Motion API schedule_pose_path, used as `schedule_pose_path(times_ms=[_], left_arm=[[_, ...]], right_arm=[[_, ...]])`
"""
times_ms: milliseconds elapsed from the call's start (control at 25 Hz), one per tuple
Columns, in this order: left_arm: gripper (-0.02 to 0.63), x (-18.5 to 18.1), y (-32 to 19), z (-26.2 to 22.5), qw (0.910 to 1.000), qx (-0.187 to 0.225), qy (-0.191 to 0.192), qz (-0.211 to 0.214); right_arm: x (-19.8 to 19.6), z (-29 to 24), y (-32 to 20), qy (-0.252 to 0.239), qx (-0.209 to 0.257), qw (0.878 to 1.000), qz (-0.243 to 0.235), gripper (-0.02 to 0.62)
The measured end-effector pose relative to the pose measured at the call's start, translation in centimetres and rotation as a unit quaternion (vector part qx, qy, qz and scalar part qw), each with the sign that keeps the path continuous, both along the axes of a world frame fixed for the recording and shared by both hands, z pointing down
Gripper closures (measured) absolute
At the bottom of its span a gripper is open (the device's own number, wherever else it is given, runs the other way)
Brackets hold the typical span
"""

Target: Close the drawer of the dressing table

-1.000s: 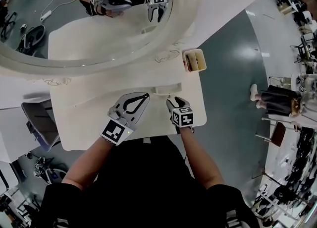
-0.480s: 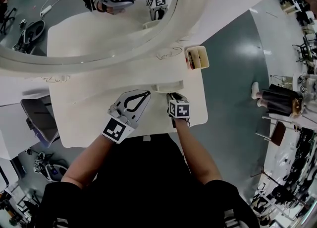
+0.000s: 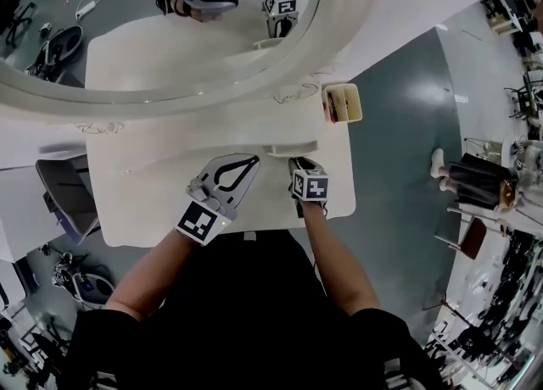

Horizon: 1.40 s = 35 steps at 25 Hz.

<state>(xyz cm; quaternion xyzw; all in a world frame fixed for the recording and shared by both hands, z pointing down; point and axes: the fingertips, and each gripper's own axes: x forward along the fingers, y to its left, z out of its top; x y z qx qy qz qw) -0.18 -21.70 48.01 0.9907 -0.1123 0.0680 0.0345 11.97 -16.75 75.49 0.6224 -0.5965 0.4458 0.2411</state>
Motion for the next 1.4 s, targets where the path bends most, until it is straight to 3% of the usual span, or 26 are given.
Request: schedule_pose_path(times_ms=[760,1160,1280,1400], left_arm=[[0.615,-2.1,0.4,-0.9,0.9987,0.008,-0.016,-0.047],[0.614,-2.4,1.6,-1.6,0.9978,0.016,-0.016,-0.063],[0.614,-2.0,2.0,-2.0,0.9974,0.015,-0.014,-0.068],[0.615,-1.4,2.8,-2.6,0.9977,0.013,-0.007,-0.066]], right_arm=[[1.8,0.1,-4.9,0.021,0.012,1.000,-0.006,0.500],[0.6,-1.2,-2.5,-0.008,0.027,0.999,-0.034,0.483],[-0.2,-2.5,-0.7,-0.033,0.046,0.998,-0.042,0.483],[-1.3,-5.5,0.1,-0.056,0.092,0.992,-0.062,0.483]])
